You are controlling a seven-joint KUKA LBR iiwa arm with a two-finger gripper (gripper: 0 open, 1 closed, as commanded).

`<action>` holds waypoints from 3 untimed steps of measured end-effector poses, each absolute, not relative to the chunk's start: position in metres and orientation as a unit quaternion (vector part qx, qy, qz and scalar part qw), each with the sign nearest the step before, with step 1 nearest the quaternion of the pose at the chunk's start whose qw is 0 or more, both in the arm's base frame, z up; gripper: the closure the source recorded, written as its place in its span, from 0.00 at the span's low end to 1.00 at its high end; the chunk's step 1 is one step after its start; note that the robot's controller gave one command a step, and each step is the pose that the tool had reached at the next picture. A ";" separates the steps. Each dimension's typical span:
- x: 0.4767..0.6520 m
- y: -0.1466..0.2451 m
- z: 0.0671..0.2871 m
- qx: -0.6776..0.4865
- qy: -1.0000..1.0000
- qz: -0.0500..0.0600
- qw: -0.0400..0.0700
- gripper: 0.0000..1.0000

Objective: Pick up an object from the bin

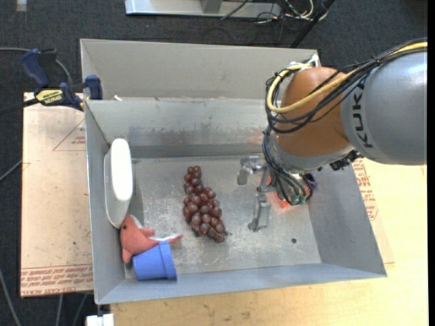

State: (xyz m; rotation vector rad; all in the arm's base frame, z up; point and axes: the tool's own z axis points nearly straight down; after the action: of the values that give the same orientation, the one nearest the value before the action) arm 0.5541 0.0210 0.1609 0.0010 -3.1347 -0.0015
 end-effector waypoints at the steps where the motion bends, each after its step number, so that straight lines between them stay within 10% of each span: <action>1: 0.556 0.021 0.165 0.000 -1.000 -0.001 0.000 0.00; 2: 0.579 0.055 0.123 -0.001 -1.000 0.000 -0.004 0.00; 3: 0.558 0.085 0.087 -0.068 -0.998 -0.001 0.000 0.00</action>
Offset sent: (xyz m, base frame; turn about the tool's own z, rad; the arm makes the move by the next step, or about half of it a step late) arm 0.0414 0.0729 -0.0909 0.0004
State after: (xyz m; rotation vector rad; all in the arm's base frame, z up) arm 0.5579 0.0849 0.0874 -0.2134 -3.1336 -0.0026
